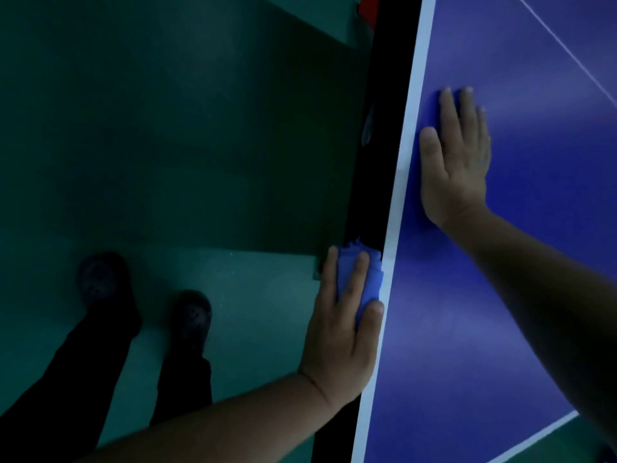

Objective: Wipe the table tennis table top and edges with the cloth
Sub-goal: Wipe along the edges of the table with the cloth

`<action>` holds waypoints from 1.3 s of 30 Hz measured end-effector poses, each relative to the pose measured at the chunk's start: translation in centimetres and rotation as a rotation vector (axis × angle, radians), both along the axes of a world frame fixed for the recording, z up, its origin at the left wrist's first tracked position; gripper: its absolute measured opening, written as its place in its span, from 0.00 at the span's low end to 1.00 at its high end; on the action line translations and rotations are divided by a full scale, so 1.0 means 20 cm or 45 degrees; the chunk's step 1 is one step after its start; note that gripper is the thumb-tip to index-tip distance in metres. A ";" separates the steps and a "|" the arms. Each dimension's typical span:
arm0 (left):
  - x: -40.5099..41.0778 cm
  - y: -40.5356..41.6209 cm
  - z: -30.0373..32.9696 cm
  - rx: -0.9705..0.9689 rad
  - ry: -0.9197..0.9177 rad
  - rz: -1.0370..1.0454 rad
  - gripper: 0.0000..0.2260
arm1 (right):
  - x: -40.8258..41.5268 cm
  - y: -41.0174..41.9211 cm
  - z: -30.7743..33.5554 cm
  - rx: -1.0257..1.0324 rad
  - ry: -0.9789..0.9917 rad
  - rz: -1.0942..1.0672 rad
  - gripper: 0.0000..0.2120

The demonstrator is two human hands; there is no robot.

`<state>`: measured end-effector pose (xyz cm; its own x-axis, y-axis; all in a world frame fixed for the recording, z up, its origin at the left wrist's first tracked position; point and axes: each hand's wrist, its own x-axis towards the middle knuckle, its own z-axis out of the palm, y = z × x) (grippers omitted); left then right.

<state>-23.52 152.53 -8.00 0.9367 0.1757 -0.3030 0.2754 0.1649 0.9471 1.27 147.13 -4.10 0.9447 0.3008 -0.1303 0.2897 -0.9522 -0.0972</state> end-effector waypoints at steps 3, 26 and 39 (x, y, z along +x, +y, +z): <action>0.24 0.07 -0.03 0.051 -0.026 0.044 0.24 | -0.01 -0.02 -0.01 0.004 -0.022 0.004 0.31; 1.15 0.40 -0.06 0.101 -0.052 0.189 0.25 | -0.01 -0.02 -0.01 0.045 -0.024 0.011 0.29; 0.60 0.24 -0.09 -0.048 0.021 0.052 0.22 | -0.01 -0.02 -0.01 0.076 -0.039 0.020 0.30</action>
